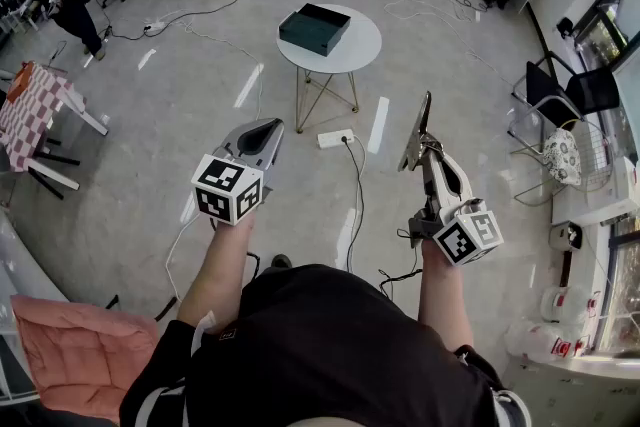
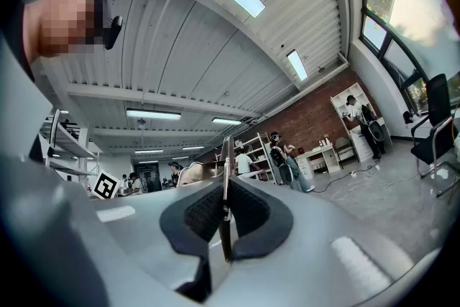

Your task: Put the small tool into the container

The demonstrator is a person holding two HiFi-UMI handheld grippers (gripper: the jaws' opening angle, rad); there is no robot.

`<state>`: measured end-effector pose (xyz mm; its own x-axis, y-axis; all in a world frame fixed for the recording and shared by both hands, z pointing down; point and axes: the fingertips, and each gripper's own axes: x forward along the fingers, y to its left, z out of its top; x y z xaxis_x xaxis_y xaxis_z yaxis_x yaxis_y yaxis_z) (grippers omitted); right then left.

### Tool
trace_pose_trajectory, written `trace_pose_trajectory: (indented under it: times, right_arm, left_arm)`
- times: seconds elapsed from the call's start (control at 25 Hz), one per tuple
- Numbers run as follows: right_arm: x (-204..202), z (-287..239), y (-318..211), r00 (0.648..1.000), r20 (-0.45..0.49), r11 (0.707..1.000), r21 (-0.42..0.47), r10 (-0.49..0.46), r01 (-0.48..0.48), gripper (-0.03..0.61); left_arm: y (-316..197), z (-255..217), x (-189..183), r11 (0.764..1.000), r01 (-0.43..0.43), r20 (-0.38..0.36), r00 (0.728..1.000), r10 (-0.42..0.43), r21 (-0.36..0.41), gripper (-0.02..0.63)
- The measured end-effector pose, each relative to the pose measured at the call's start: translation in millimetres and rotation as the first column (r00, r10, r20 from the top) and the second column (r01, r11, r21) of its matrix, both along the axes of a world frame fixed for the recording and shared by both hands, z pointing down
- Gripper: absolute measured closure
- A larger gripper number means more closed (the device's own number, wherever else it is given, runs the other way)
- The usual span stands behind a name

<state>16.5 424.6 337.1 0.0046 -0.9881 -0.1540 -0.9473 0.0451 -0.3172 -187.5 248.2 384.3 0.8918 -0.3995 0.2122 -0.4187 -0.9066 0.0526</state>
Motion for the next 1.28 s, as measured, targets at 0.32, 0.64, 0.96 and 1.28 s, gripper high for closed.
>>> trace_pose_trajectory:
  times: [0.32,0.64,0.96,1.28]
  right_arm:
    - [7.1,20.7,23.3,1.000,0.014,0.999,-0.026,-0.026,0.026,0.568]
    - [13.6,39.5,11.1,0.997,0.065,0.997,-0.061,-0.051,0.055,0.568]
    - [41.1,64.7,-46.1,0.993,0.116,0.991,-0.132,-0.024,0.039,0.568]
    - [68.8,62.0,-158.4,0.996,0.089,0.986,-0.163,-0.023,0.038,0.568]
  left_arm:
    - [30.2,7.5,11.2,1.000,-0.014,0.028,1.000,0.014,0.010,0.607]
    - [21.2,29.6,14.4,0.999,-0.004,0.046,0.999,0.006,-0.038,0.607]
    - [-44.7,68.8,58.2,0.992,-0.045,0.059,0.997,0.052,-0.118,0.607]
    - [-137.5,70.3,107.2,0.981,-0.125,0.029,0.991,0.130,-0.152,0.607]
